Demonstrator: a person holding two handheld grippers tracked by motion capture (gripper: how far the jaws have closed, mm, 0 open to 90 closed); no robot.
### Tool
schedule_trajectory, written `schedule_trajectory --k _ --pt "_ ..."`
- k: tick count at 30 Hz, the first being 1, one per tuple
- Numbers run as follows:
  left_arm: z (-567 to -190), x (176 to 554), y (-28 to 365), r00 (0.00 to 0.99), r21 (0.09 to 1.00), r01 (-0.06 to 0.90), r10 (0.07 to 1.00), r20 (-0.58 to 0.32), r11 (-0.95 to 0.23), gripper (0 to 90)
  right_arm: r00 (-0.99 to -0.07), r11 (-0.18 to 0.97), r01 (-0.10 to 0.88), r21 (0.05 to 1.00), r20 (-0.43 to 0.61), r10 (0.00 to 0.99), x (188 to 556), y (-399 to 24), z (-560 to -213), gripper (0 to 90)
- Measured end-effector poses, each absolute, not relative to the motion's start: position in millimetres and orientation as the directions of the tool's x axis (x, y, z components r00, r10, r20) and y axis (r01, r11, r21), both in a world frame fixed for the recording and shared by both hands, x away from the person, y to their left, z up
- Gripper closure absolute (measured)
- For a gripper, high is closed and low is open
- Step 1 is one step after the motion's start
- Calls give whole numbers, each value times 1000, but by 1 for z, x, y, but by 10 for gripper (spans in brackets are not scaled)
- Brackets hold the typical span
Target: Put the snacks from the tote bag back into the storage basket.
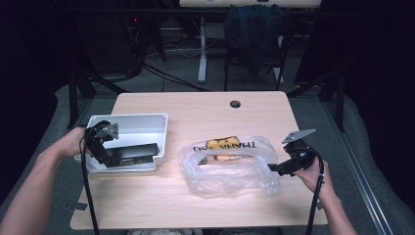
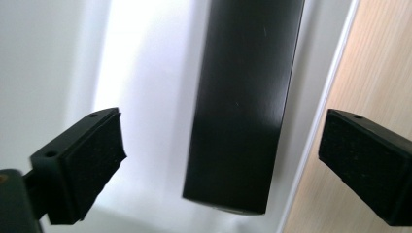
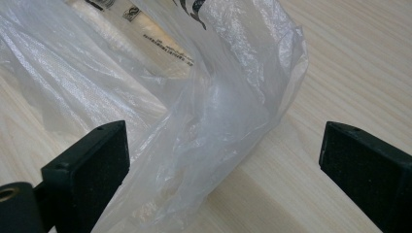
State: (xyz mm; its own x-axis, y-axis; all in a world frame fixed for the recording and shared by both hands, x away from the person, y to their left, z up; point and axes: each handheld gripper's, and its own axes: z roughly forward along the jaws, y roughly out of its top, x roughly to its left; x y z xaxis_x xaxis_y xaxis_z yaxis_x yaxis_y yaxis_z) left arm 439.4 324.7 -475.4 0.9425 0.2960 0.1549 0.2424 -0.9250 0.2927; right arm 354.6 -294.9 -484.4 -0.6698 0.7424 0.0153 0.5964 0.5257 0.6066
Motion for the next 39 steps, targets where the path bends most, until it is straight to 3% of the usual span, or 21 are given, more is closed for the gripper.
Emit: schedule_trajectory --k 5,7,23,28,39 --pt "-450 422 325 901 467 310 413 135 -828 13 -668 523 593 612 11 744 353 -296 -483 37" --pt "-443 413 320 888 491 327 440 132 -808 11 -669 524 595 609 13 743 353 -297 -482 36" --pt "-431 343 266 809 538 381 552 199 -752 5 -665 523 596 609 10 746 351 -297 -481 37" --pt "-435 322 252 794 542 401 575 196 -738 5 -665 522 597 609 11 747 351 -298 -481 37" --pt "-453 285 241 668 600 525 729 148 -603 17 -667 525 597 607 11 745 350 -296 -481 36"
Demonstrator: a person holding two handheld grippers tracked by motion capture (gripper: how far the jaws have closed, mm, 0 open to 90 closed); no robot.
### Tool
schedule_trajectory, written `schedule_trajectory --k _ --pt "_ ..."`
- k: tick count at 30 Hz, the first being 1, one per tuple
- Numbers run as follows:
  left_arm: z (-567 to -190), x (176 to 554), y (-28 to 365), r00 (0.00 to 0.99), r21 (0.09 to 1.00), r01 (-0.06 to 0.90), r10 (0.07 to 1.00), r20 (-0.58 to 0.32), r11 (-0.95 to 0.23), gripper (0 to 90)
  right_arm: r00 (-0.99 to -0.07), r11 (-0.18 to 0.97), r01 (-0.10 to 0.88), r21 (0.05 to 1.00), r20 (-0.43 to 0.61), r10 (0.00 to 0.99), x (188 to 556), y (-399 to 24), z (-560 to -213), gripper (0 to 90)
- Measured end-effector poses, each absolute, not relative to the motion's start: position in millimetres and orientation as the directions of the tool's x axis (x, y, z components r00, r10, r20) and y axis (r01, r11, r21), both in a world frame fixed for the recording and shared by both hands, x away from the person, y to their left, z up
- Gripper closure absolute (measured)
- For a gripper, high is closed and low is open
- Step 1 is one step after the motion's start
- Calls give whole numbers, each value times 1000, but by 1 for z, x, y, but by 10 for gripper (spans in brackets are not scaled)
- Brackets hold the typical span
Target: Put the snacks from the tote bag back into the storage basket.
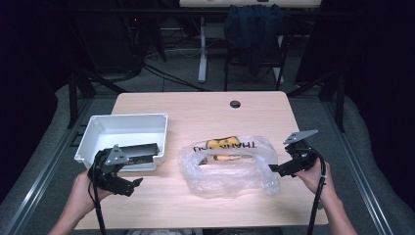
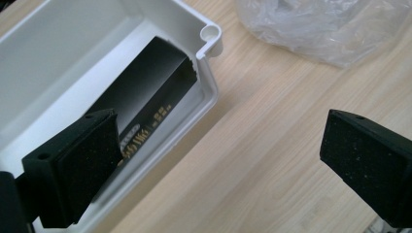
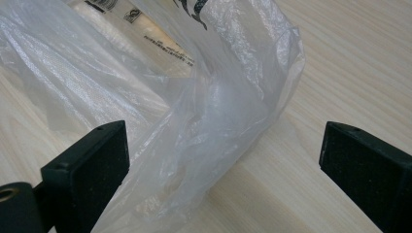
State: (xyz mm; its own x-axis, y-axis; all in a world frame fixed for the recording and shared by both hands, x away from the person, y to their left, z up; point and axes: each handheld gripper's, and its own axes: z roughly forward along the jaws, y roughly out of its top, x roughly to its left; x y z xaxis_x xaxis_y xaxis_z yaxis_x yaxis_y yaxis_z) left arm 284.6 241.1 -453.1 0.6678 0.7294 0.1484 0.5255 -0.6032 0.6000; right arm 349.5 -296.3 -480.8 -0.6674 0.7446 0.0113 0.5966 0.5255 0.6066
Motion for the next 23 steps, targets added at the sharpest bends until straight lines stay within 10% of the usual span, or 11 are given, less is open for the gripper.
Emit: schedule_trajectory --k 23 --pt "-507 265 235 593 580 605 795 129 -546 27 -660 516 586 625 -1 751 345 -299 -481 36"
